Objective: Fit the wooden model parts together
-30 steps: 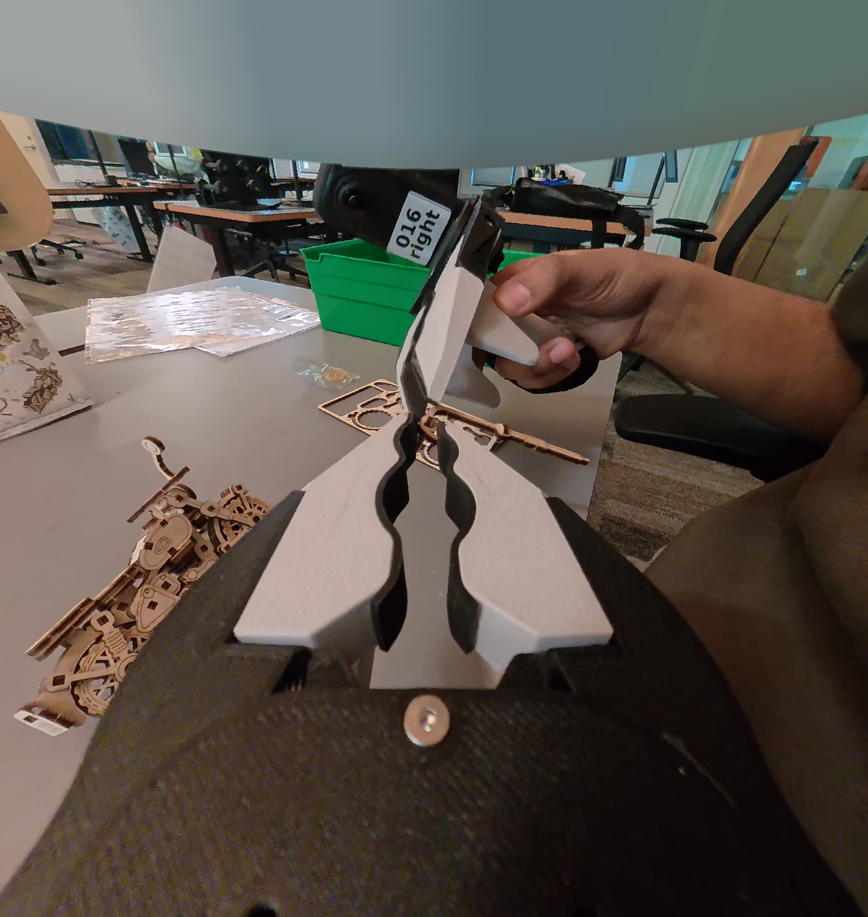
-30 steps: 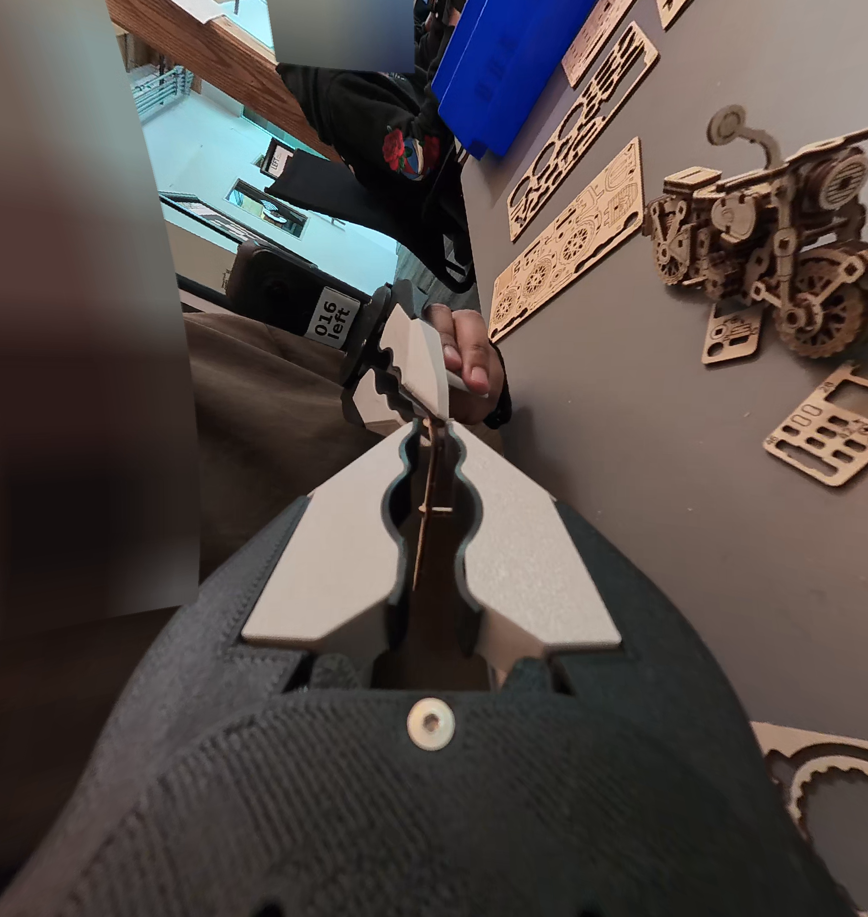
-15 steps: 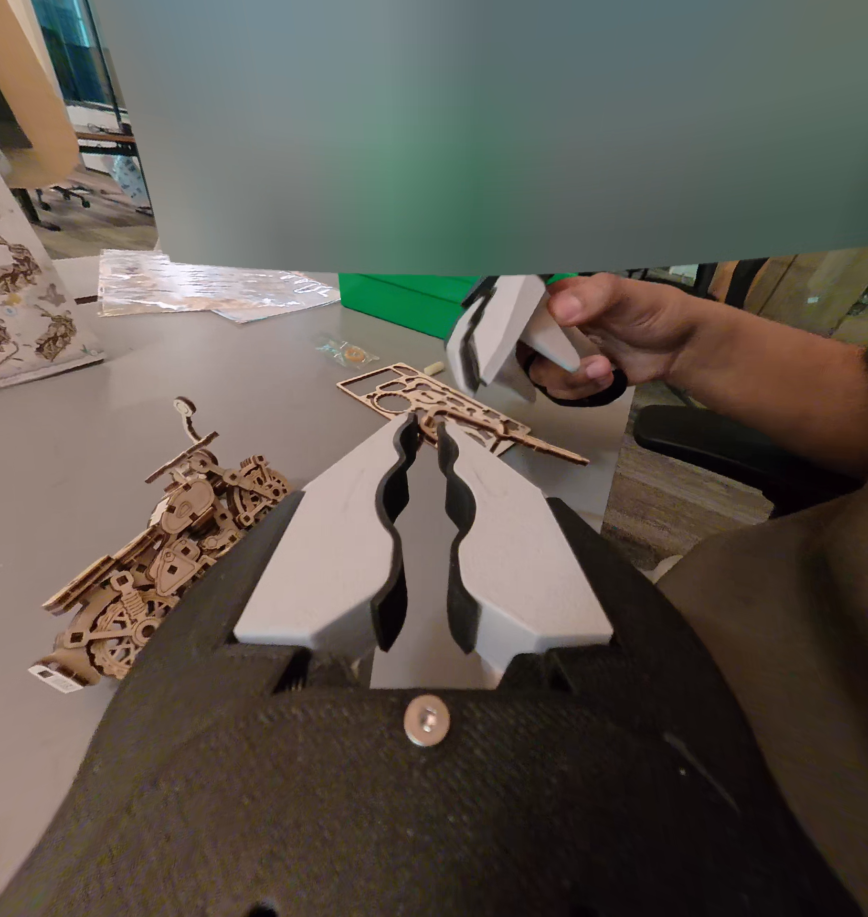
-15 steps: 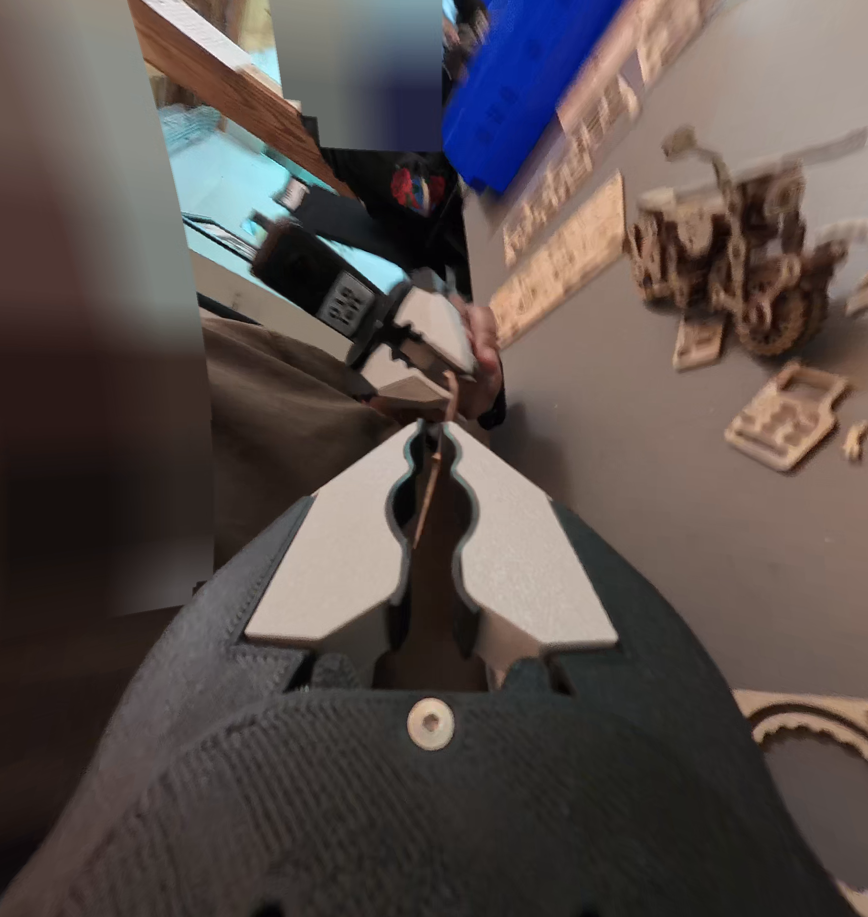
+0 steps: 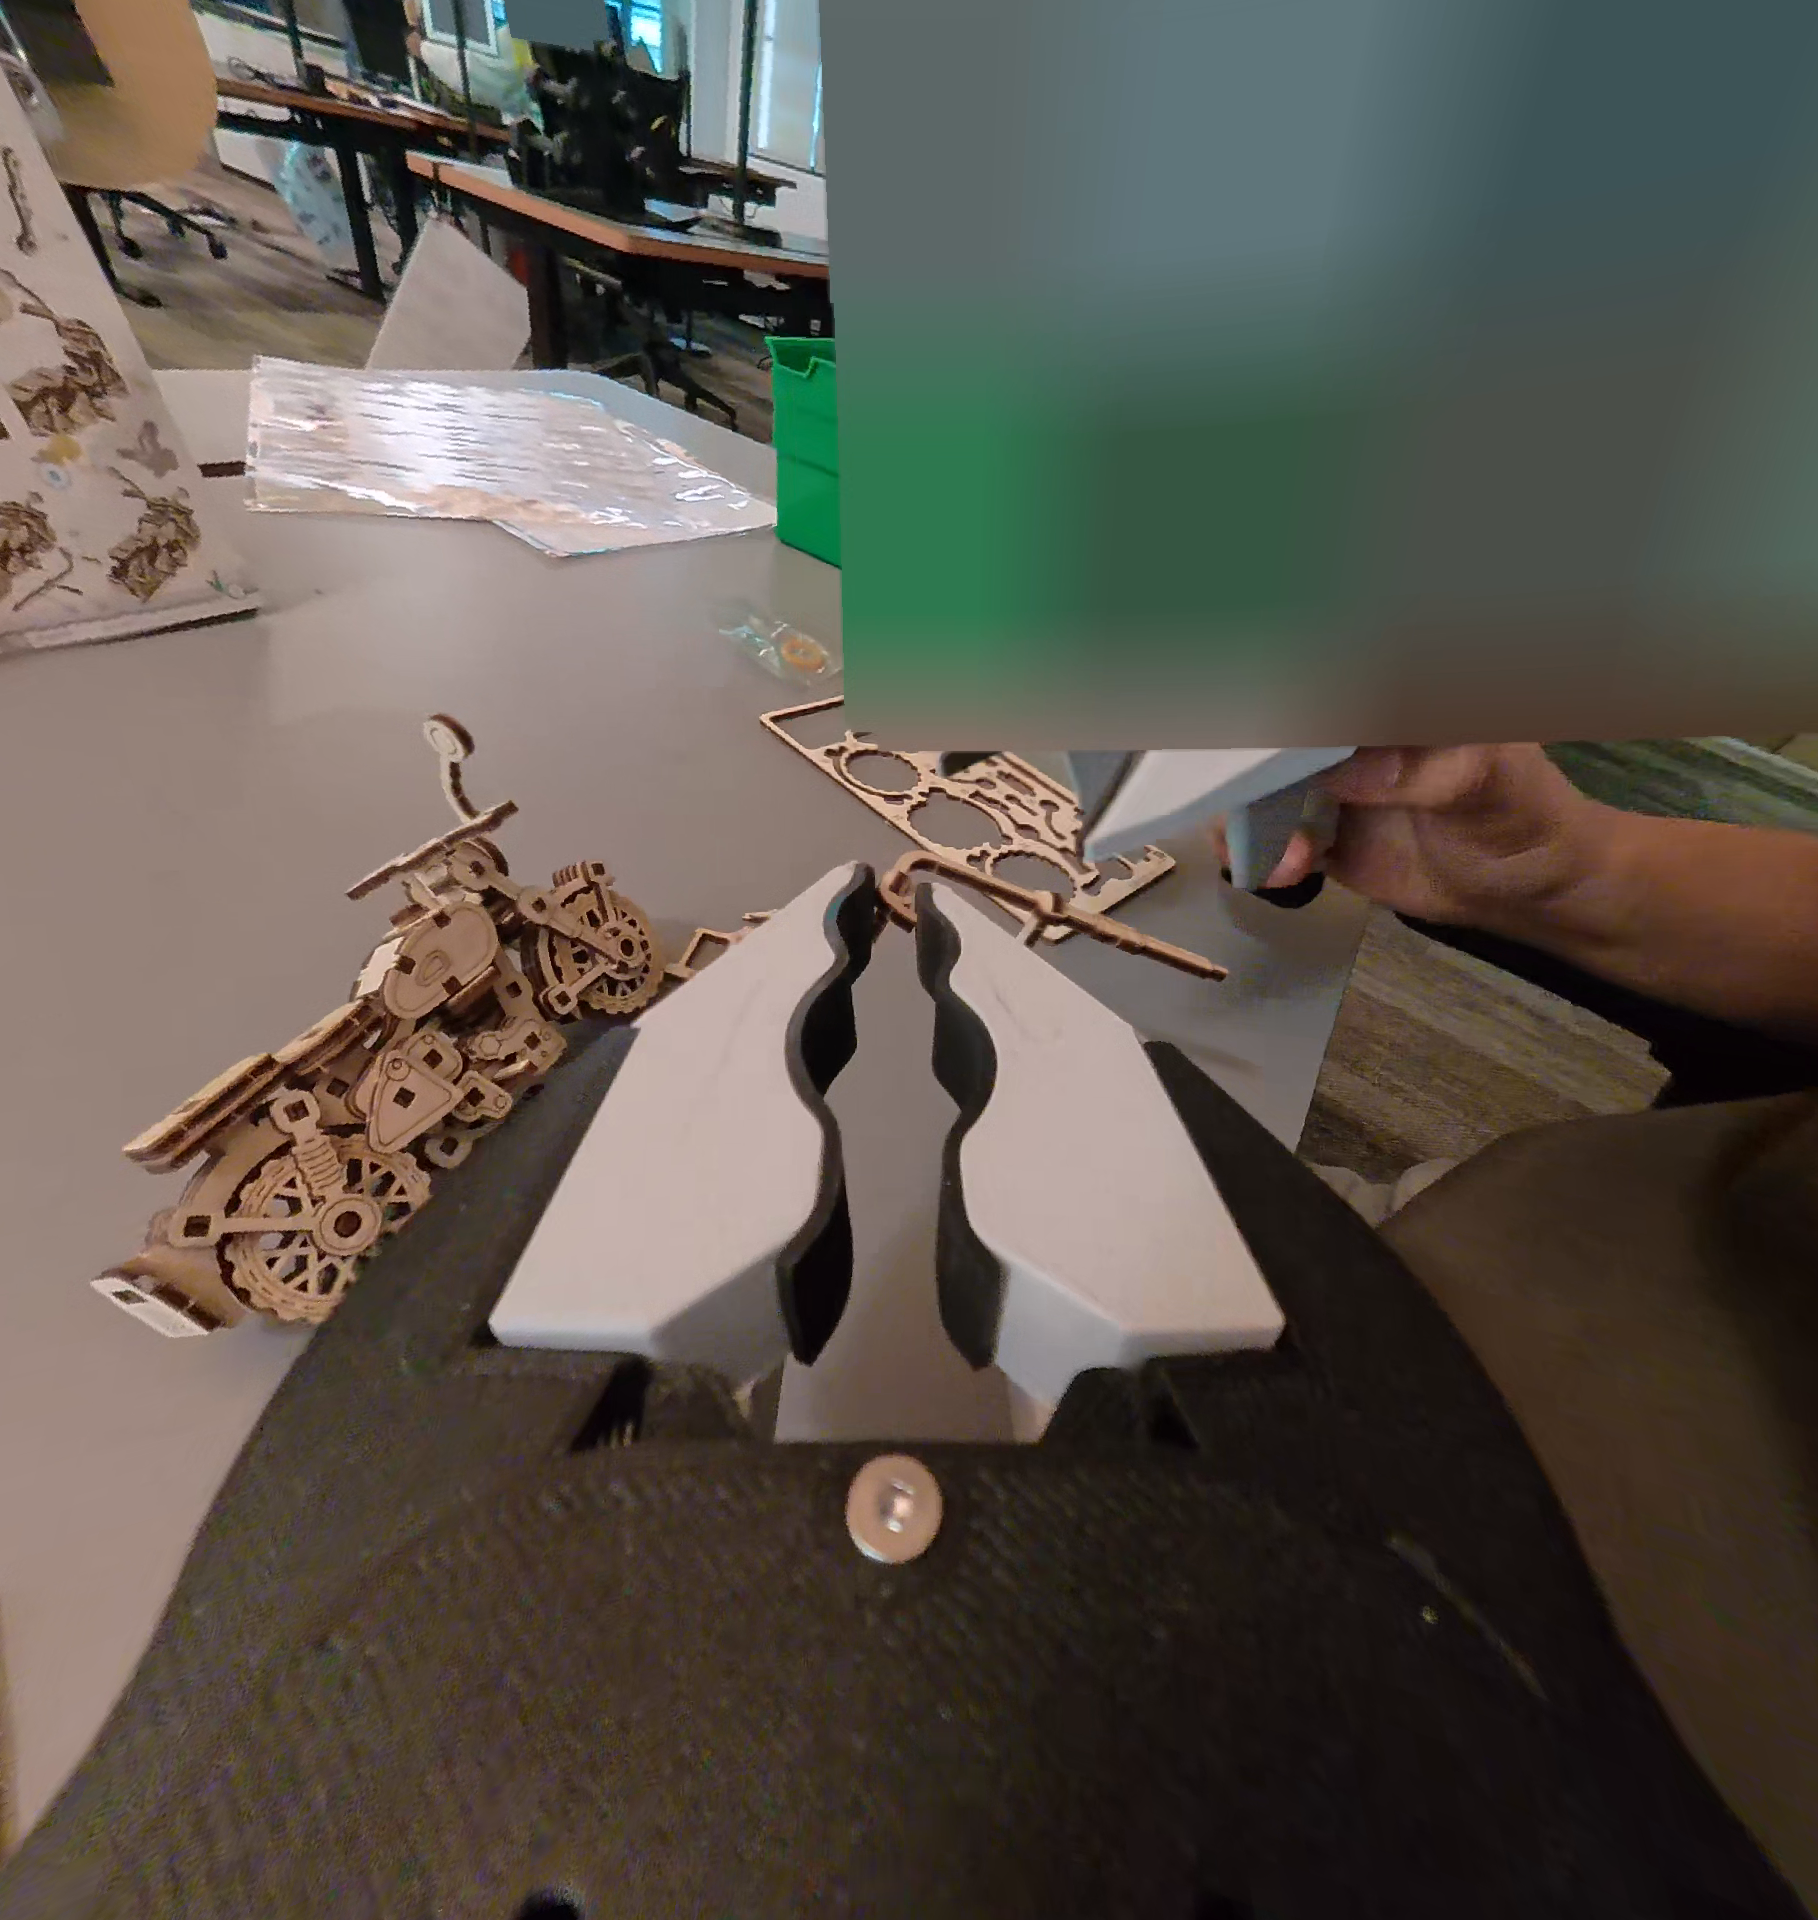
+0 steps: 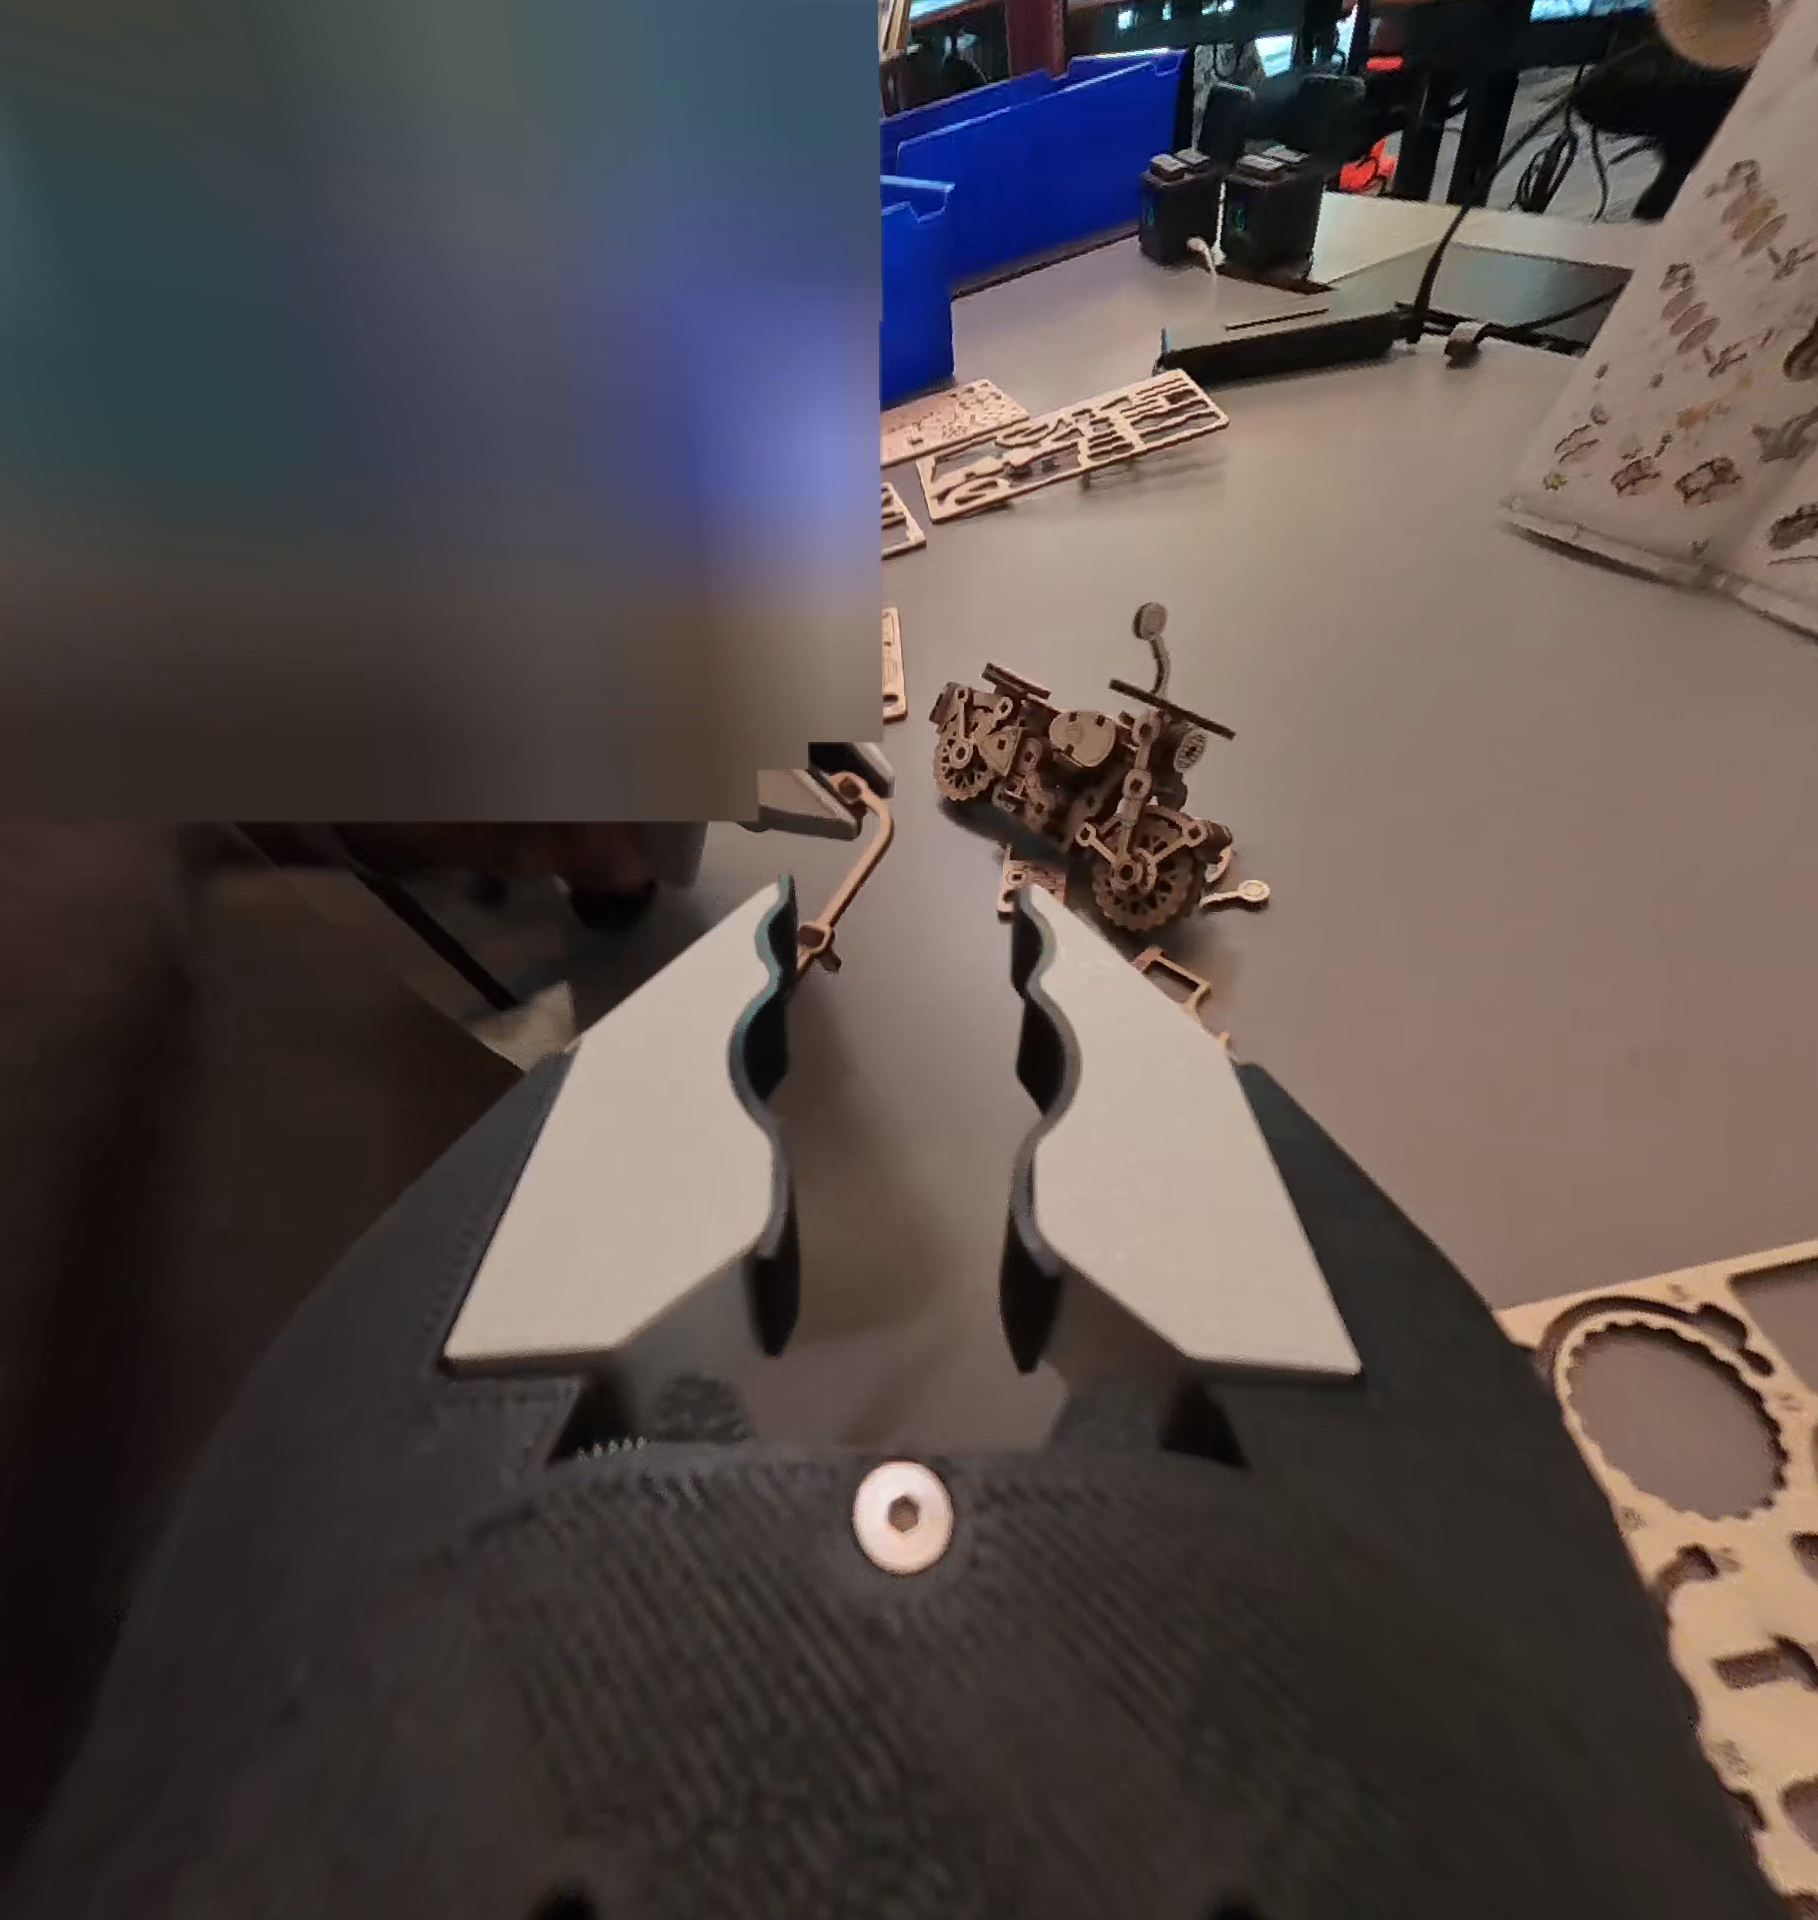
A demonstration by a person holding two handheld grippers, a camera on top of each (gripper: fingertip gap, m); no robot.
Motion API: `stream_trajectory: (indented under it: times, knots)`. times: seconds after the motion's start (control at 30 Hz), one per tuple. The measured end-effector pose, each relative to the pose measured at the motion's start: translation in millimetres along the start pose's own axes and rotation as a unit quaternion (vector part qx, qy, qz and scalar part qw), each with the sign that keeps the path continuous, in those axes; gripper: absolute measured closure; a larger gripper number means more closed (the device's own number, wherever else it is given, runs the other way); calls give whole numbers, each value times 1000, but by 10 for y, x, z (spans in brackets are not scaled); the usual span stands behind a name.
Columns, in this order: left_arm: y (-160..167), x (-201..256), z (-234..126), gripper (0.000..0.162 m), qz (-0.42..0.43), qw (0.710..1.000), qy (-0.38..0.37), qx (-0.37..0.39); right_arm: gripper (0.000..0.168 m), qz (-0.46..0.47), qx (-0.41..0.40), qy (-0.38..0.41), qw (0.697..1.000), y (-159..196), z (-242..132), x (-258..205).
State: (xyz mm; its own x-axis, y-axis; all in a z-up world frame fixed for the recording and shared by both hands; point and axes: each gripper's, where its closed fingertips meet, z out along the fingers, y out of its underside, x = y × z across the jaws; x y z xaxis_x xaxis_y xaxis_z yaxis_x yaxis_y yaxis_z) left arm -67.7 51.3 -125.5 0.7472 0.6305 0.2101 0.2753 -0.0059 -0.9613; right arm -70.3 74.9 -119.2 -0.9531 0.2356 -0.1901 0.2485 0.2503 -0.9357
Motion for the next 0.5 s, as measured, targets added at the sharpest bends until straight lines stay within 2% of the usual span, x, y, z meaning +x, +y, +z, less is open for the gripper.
stream_trajectory:
  times: [0.1, 0.3, 0.4, 0.5]
  knots:
    - [6, 11, 6, 157, -2, 1000, 4, -2, 131, -7, 21, -2, 1000, -38, 9, -27]
    - [16, 8, 7, 157, -12, 1000, 9, -5, 159, 39, 139, -8, 990, -389, -277, 41]
    - [20, 0, 5, 157, -21, 1000, 12, -6, 157, 41, 160, 2, 986, -437, -379, 121]
    - [26, -6, 6, 157, -29, 999, 16, -7, 150, 26, 120, 31, 992, -318, -313, 208]
